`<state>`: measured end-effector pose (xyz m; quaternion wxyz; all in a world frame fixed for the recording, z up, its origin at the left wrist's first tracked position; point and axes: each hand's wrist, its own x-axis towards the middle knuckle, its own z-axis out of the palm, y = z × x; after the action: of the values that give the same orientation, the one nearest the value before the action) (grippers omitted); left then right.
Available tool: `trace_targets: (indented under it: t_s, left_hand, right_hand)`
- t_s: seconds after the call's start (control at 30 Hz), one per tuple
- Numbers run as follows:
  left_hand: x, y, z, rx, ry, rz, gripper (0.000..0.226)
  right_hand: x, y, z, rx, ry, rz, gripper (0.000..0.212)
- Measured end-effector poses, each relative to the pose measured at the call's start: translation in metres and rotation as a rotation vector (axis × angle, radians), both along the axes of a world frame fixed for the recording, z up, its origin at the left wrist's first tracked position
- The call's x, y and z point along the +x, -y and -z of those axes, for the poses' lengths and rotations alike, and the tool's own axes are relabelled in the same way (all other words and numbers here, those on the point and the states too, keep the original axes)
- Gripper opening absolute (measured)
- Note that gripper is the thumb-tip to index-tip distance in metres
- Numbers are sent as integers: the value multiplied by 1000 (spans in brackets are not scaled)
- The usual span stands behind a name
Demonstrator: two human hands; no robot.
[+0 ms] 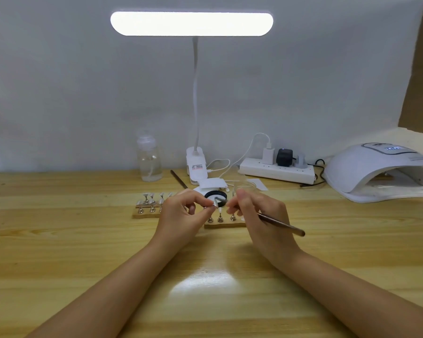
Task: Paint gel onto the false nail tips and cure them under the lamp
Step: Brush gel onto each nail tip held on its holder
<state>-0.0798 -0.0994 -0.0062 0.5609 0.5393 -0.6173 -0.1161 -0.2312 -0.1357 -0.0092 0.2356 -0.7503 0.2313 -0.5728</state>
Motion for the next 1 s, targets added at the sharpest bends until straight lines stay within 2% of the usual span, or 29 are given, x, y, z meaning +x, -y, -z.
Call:
trace_targets:
  t_s: [0.13,0.27,0.4,0.47,0.57,0.7,0.83,0.93,1.0]
  left_hand:
    - [-1,0,0,14,-22,2,18]
    - [0,0,0,12,-9,-8,22]
    - [1,1,1,6,-16,-15,22]
    - [1,1,2,0,-14,-19,23]
    - [1,1,1,-5,-9,-15,25]
    - [1,1,1,-3,-10,-16,23]
    - [0,0,0,-5,-8,7,16]
    - [0,0,1,-3,-17,7,14]
    - [0,1,1,2,-18,-2,16]
  right_hand:
    - [0,-2,2,162,95,-35,45]
    - [-1,-2,-1,17,20,-1,32]
    - [0,-3,0,159,72,-37,42]
    - [-1,-2,1,116,93,-16,39]
    - [-1,-2,-2,36,22,-8,32]
    - [0,-4,0,168,63,-46,46]
    - [0,-3,-2,54,29,-19,32]
    - [0,-6,-1,154,85,-54,41]
    - [-1,-5,-1,146,124,-44,41]
